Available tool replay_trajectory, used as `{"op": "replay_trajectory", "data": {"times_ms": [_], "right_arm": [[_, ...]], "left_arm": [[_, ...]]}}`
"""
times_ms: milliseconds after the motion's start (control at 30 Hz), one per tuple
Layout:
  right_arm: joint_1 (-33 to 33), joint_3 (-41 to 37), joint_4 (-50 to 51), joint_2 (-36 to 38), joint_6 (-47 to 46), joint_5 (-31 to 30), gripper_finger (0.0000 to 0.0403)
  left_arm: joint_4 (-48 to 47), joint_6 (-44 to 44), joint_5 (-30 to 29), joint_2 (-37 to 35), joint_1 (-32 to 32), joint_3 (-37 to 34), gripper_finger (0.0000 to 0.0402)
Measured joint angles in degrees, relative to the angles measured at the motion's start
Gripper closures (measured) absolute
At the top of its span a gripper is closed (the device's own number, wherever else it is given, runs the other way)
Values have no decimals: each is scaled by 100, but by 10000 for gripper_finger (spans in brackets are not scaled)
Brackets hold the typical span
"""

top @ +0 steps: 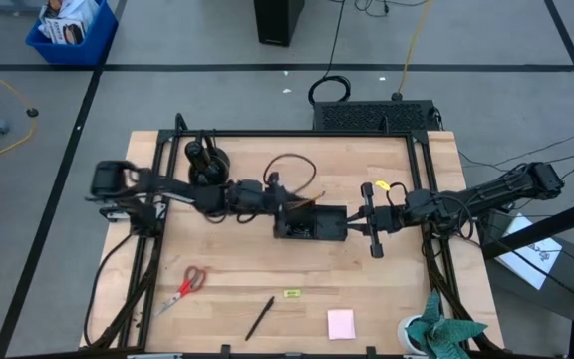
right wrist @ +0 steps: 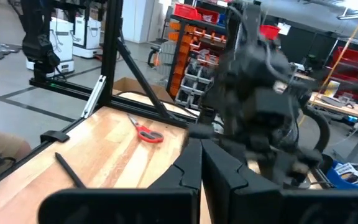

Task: Pick and place office supplies into organizer
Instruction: Put the black pen into the black desk organizer

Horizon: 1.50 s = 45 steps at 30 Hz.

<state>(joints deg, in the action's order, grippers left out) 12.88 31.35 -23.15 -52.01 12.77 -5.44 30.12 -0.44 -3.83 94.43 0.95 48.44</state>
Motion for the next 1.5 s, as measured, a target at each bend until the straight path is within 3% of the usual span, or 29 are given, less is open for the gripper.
{"op": "replay_trajectory", "data": {"times_ms": [200,500,633,767,1000,1233,1500], "right_arm": [[0,0,148,1,29,-28,403],[-2,0,165,0,-106,-36,403],[-2,0,128,-7,-156,-41,403],[-2,0,161,-10,-262,-43,403],[-2,0,167,-9,-366,-45,403],[-2,0,198,-11,-366,-45,403],[-2,0,198,-11,-341,-45,403]], "left_arm": [[-2964,-1330,-900,-239,-1368,702,272],[-3482,-4406,-1036,643,-3332,1092,310],[-3797,-5467,-1163,1034,-3685,1457,311],[-4297,-6239,-719,1428,-3712,1906,311],[-5261,-6383,130,2104,-3645,2481,279],[-5424,-6237,122,2149,-3537,2555,233],[-5517,-5490,25,2280,-3560,2553,232]]}}
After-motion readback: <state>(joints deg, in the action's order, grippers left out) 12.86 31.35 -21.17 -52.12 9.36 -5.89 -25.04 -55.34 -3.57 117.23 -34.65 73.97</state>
